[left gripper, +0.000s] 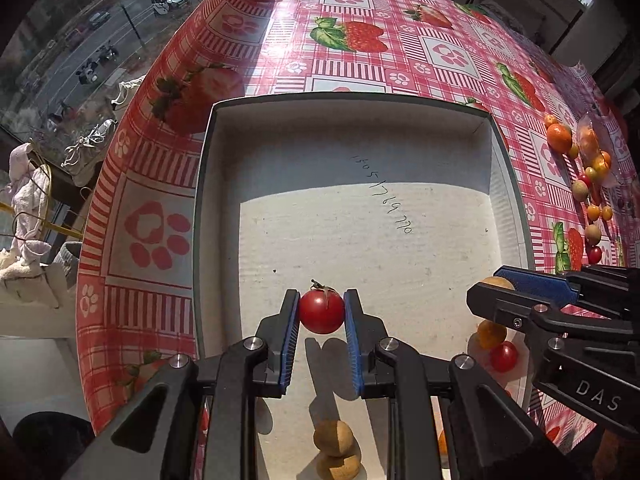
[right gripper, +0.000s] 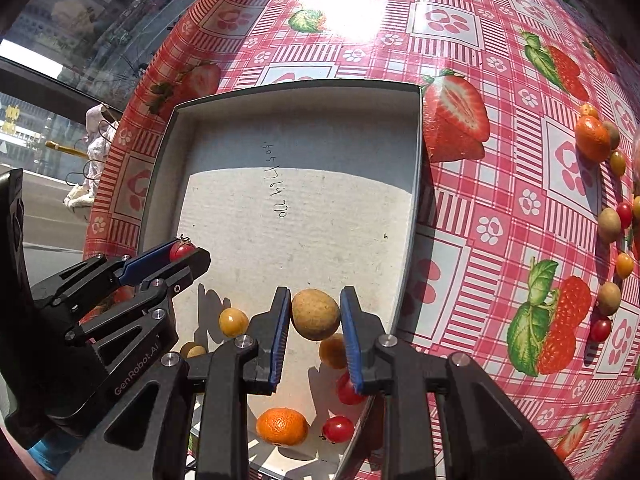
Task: Organize fruits
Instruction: 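Carry the tomato and kiwi into the white tray and open both tools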
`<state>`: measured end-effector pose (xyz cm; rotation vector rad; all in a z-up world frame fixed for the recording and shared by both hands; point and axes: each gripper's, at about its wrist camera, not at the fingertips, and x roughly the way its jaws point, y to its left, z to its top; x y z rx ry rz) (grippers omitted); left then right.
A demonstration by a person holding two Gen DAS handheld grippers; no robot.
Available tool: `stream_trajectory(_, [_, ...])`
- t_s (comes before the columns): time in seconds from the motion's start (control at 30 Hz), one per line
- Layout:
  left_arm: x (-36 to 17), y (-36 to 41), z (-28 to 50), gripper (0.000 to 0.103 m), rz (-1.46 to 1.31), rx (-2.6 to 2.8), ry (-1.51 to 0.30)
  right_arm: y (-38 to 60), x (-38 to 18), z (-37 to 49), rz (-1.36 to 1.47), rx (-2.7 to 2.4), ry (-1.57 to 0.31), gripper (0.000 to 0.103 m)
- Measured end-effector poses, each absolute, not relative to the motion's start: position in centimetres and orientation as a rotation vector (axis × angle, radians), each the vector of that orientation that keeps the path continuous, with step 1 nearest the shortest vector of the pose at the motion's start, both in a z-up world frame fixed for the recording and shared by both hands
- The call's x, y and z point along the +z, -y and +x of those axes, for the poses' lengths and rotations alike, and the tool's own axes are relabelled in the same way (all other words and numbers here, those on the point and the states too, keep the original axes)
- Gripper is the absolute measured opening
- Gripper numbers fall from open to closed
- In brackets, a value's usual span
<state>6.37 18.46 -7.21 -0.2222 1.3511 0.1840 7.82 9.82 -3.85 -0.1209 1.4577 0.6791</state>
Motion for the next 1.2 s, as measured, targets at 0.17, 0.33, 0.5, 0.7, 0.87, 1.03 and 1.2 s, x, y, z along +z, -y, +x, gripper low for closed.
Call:
stream_trajectory(0.17, [-7.7,-18.4,6.3,0.023,-0.222,0.177,-1.362,-10.5,-4.8,8.0,-0.162,0.661,-1.463,0.027])
stream_trajectory(0.33, [-8.3,-18.4,6.3,0.023,-0.226,0.179,-1.379,-11.6,-5.9,7.9,-0.197,0.642,-1.476,0.027])
stream_trajectory(0.5, [-8.6,-18.1,6.1,0.023,-0.214,0.183,-1.382,-13.2,-6.4,7.6,-0.223,0.638,-1.468,0.028])
stream_trajectory(0.7, [-8.7,-17.6,6.2,0.027,-0.202,0.187,-1.39,-13.5,-6.7,7.4,-0.216,0.638,-1.475,0.028])
stream_trajectory(0.87, [-8.6,-17.6,6.2,0.065,-0.183,0.237,-1.38,-13.1,-6.5,7.8,-0.195,0.649,-1.486,0.042])
stream_trajectory(1.03, [-8.6,-18.2,5.7,0.065,-0.196,0.247,-1.402,-12.7,-5.9,7.9,-0.169,0.658,-1.487,0.053])
stream_trajectory(1.2, [-7.6,-17.9,5.6,0.065,-0.173,0.253,-1.395,-12.6,-3.7,7.7,-0.102,0.701,-1.456,0.087])
